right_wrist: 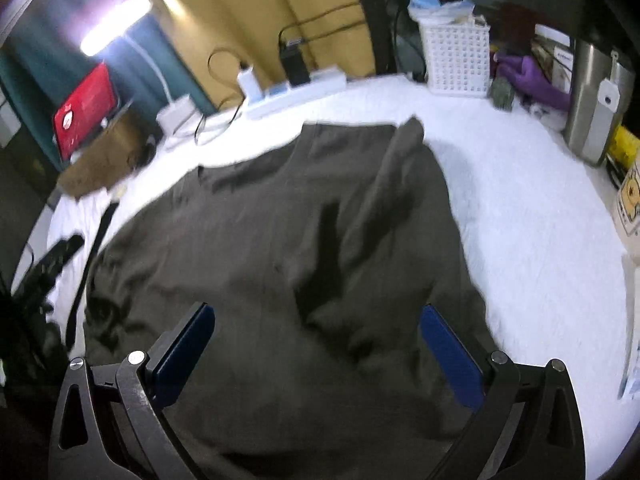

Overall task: Fold small clothes
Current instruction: 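Release the sleeve with the right gripper and lift away, then grasp the other sleeve cuff with the left gripper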

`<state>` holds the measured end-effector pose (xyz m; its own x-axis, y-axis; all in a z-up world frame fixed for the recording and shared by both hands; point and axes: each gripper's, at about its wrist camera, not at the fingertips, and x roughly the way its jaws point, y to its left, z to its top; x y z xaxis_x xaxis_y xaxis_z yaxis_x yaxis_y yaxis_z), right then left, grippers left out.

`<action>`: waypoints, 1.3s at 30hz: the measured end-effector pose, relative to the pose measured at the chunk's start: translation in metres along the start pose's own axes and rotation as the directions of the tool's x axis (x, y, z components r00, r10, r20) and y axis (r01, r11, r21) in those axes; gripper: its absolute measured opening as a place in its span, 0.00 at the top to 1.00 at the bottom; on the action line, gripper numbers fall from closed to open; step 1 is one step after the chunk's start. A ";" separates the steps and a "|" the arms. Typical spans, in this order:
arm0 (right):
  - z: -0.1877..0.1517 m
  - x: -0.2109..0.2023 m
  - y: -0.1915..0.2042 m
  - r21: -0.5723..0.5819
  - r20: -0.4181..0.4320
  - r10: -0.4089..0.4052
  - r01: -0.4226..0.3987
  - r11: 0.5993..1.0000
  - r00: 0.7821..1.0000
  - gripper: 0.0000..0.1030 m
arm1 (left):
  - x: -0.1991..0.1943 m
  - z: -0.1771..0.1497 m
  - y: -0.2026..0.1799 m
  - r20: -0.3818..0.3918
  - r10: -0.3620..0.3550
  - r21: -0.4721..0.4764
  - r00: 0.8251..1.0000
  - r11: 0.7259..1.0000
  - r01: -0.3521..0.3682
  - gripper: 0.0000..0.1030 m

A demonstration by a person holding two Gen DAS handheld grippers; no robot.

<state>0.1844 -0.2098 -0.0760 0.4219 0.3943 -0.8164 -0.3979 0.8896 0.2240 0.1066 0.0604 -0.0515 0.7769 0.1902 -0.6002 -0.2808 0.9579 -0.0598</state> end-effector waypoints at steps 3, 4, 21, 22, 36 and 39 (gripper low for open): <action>0.008 0.022 -0.001 0.037 -0.030 0.041 -0.040 0.999 0.999 0.00 | -0.003 0.001 0.012 0.004 0.029 -0.004 1.000 1.000 -0.029 0.11; 0.008 0.037 0.002 0.058 -0.073 0.077 -0.073 0.996 0.994 0.00 | -0.004 0.000 0.015 0.004 0.036 -0.008 0.999 0.999 -0.036 0.11; 0.032 0.032 0.024 -0.040 -0.016 -0.041 0.040 0.998 0.999 0.00 | 0.047 -0.015 0.102 -0.221 -0.029 -0.087 0.975 0.996 0.010 0.11; 0.031 0.032 0.020 -0.033 -0.017 -0.044 0.044 0.999 0.999 0.00 | 0.054 -0.017 0.097 -0.249 -0.072 -0.077 0.966 0.996 0.055 0.11; 0.023 0.041 0.006 0.007 -0.037 -0.060 0.060 0.998 0.998 0.00 | 0.033 -0.009 0.112 -0.152 -0.048 -0.111 0.987 0.993 0.031 0.95; 0.022 0.044 0.005 0.008 -0.040 -0.051 0.052 0.999 0.998 0.00 | 0.030 -0.010 0.116 -0.144 -0.008 -0.117 0.990 0.993 -0.009 0.95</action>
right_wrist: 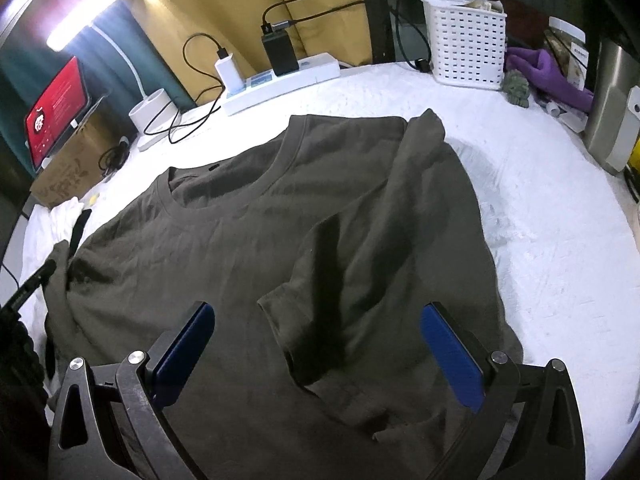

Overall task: Fold small clothes
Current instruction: 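Grasp the other sleeve cuff with the left gripper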

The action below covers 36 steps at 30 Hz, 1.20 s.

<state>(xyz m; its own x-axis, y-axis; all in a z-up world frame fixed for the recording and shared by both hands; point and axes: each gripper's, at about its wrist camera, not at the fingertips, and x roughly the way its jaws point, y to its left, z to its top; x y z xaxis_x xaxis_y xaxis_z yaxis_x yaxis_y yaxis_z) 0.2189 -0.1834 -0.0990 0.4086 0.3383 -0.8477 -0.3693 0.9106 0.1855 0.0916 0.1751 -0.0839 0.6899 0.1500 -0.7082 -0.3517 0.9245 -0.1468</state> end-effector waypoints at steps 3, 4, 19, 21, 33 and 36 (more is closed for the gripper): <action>-0.001 0.000 -0.001 0.006 0.002 0.010 -0.010 1.000 1.000 0.00 | 0.010 -0.010 -0.002 -0.043 0.026 -0.004 0.999 1.000 -0.026 0.94; -0.002 0.001 -0.001 0.007 0.002 0.011 -0.011 1.000 1.000 0.00 | 0.013 -0.013 0.001 -0.072 0.019 -0.025 0.997 0.999 -0.021 0.93; -0.009 -0.009 -0.009 0.011 0.027 0.034 -0.035 0.999 0.999 0.00 | 0.004 -0.047 -0.009 -0.200 -0.053 0.017 0.978 0.998 0.058 0.48; -0.009 -0.010 -0.009 0.009 0.029 0.038 -0.038 0.999 0.999 0.00 | 0.001 -0.047 -0.012 -0.179 -0.065 0.036 0.982 0.997 0.072 0.87; -0.015 -0.023 -0.018 0.031 0.060 0.043 -0.045 0.999 0.997 0.00 | -0.043 -0.019 -0.060 0.014 -0.052 0.171 0.999 0.984 0.049 0.94; -0.015 -0.025 -0.018 0.031 0.063 0.052 -0.054 0.998 0.997 0.00 | -0.040 -0.017 -0.089 0.015 -0.076 0.261 0.997 0.963 0.069 0.94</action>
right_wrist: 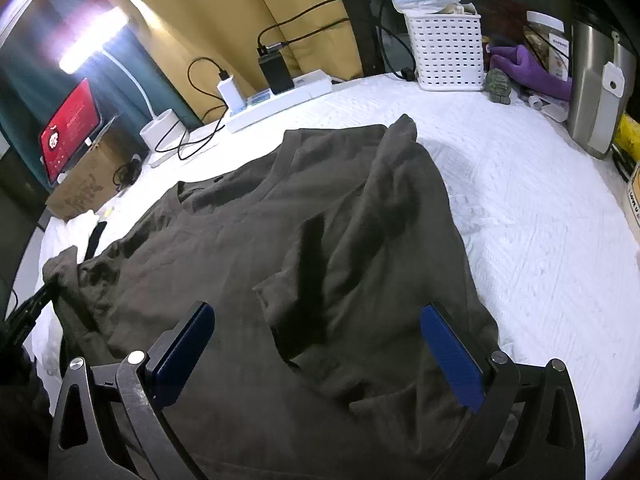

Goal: Fold small clothes

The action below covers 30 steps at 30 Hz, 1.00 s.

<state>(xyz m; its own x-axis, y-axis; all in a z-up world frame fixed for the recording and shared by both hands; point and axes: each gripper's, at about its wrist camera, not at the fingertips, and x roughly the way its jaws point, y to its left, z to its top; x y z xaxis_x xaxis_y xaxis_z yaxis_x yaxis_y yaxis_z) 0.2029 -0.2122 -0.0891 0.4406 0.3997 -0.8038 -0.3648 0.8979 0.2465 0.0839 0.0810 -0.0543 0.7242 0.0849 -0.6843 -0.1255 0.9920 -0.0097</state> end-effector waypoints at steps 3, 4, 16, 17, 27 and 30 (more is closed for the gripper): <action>-0.002 -0.004 -0.002 0.002 0.007 0.008 -0.008 1.000 1.000 0.00 | 0.013 0.004 -0.028 -0.056 -0.063 0.082 0.996 0.994 0.068 0.93; -0.002 -0.005 -0.003 0.004 0.008 0.008 -0.008 1.000 1.000 0.00 | 0.016 0.004 -0.035 -0.068 -0.086 0.098 0.994 0.991 0.092 0.93; -0.010 -0.013 -0.022 0.055 0.023 0.002 -0.003 0.998 1.000 0.00 | 0.019 -0.005 -0.045 -0.209 -0.275 0.085 0.939 0.951 0.297 0.76; -0.010 -0.012 -0.021 0.052 0.022 0.003 -0.004 0.999 1.000 0.00 | 0.018 -0.004 -0.036 -0.203 -0.269 0.065 0.942 0.956 0.287 0.76; -0.002 -0.007 0.020 -0.065 0.022 0.030 -0.028 0.998 0.999 0.00 | 0.049 0.010 -0.004 -0.153 -0.265 0.112 0.952 0.952 0.284 0.40; 0.000 -0.006 0.029 -0.079 0.022 0.022 -0.020 0.997 1.000 0.00 | 0.074 0.012 -0.009 -0.164 -0.229 0.146 0.959 0.956 0.253 0.39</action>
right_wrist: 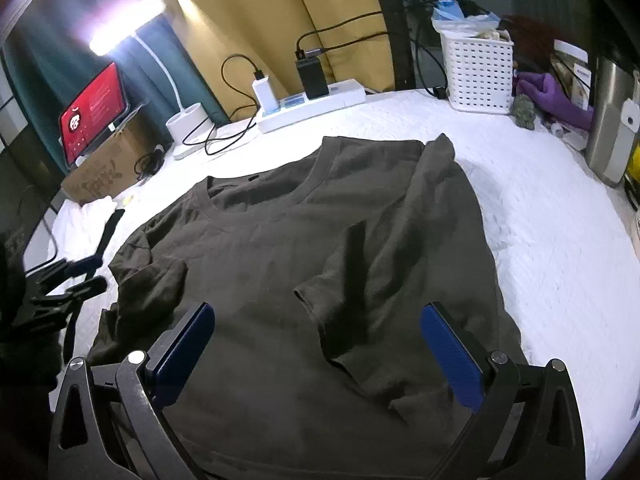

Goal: Fold small clothes

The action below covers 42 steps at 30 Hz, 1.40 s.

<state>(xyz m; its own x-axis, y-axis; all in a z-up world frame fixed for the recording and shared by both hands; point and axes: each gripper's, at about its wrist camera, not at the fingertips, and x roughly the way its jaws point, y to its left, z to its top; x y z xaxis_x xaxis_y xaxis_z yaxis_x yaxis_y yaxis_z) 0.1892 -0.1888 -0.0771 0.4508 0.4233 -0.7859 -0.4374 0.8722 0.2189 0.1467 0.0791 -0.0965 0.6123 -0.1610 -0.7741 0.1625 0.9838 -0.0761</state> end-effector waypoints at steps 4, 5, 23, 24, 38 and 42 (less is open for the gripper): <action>0.003 0.000 0.000 0.012 -0.002 -0.021 0.021 1.000 1.000 0.00 | 0.017 0.003 0.005 -0.005 0.048 0.058 0.999 0.997 -0.048 0.72; 0.003 0.000 -0.001 0.016 -0.003 -0.026 0.026 1.000 1.000 0.00 | 0.019 0.003 0.008 -0.007 0.039 0.054 0.999 0.998 -0.039 0.83; 0.008 0.008 -0.009 0.047 -0.024 -0.058 0.059 0.997 0.998 0.00 | 0.035 0.045 0.075 0.021 0.119 -0.094 0.993 0.989 -0.116 0.95; 0.007 0.008 -0.008 0.040 -0.023 -0.051 0.052 0.998 0.998 0.00 | 0.031 0.042 0.076 0.019 0.104 -0.113 0.994 0.988 -0.101 0.92; -0.003 -0.010 -0.008 0.044 0.017 -0.032 0.031 0.999 0.999 0.00 | -0.018 -0.051 0.043 -0.077 -0.013 -0.198 0.997 0.980 -0.002 0.32; -0.005 -0.015 -0.005 0.034 0.022 -0.030 0.029 0.999 0.999 0.00 | -0.017 -0.061 0.032 -0.041 -0.054 -0.213 0.998 0.976 0.044 0.53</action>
<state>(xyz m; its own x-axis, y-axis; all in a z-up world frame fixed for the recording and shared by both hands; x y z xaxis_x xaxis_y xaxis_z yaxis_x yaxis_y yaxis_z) 0.1804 -0.2010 -0.0694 0.4809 0.4021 -0.7791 -0.3971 0.8922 0.2153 0.0948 0.1183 -0.1240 0.5702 -0.2103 -0.7942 0.0204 0.9700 -0.2422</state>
